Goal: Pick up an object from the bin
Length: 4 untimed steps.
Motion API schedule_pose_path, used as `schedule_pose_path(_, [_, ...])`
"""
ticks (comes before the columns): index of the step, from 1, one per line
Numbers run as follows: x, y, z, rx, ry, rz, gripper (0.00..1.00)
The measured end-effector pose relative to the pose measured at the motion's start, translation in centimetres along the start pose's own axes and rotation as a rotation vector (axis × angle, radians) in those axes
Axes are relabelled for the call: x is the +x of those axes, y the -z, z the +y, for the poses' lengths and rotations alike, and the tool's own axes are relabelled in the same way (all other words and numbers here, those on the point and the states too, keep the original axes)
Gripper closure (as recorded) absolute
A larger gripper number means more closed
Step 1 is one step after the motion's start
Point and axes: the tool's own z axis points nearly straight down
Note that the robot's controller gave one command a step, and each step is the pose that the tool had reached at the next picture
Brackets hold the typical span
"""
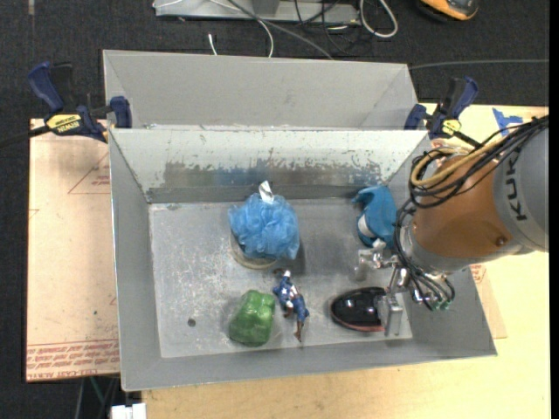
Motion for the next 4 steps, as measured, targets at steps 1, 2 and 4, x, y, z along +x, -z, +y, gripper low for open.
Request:
schedule_pose_path(1, [0.2,0.0,-0.3,0.0,-0.008,-0.011,0.0])
schedule_pose_path(2, [0.5,0.0,0.2,0.003,-0.018,-0.016,0.0])
schedule_pose_path(4, [-2.4,-0.3,2.0,0.003,-0.033,-0.02,1.0])
